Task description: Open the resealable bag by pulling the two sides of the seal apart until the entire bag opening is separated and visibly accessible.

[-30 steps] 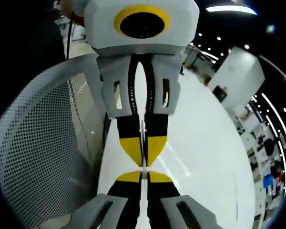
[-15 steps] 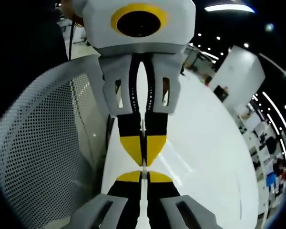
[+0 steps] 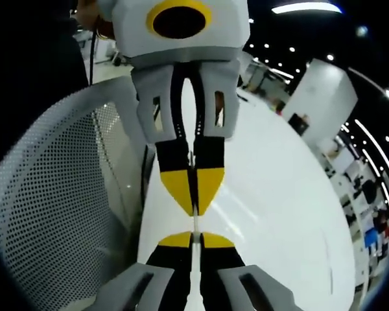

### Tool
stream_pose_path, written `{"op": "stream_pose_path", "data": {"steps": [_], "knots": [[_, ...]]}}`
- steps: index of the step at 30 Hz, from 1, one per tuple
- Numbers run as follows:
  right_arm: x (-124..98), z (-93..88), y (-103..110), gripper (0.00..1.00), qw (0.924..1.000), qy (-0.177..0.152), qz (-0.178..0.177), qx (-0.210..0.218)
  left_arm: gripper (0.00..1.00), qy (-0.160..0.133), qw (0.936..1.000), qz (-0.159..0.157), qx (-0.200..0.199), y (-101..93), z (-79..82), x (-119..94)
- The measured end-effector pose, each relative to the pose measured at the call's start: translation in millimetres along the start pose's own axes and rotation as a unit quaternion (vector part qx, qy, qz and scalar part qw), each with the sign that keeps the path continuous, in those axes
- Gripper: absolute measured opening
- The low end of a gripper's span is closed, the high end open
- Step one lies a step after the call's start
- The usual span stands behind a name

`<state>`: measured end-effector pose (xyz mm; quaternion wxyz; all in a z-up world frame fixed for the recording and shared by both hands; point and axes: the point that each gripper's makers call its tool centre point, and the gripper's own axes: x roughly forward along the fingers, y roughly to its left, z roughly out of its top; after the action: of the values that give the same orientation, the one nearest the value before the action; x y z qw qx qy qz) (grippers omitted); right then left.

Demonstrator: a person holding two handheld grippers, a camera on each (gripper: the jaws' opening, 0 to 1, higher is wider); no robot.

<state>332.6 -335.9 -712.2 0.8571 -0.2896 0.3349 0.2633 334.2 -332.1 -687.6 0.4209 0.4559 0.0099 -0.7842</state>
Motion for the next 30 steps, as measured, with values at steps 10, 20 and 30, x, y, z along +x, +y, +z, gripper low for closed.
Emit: {"op": "stream_pose_path", "data": {"steps": [10, 20, 30], "knots": [[-5, -13.1, -3, 0.0, 0.9995, 0.003, -0.004, 0.031, 0.0, -0.002, 1.0, -0.005, 0.001, 0.5, 3.4, -5], [-8, -24.9, -3, 0.0, 0.9992, 0.013, -0.007, 0.036, 0.0, -0.007, 0.9999, -0.007, 0.001, -0.7, 6.4, -8], [-13, -40.5, -6, 0.0, 0.9986, 0.028, -0.015, 0.043, 0.0, -0.013, 0.9999, -0.001, 0.0, 4.8, 7.2, -16]]}}
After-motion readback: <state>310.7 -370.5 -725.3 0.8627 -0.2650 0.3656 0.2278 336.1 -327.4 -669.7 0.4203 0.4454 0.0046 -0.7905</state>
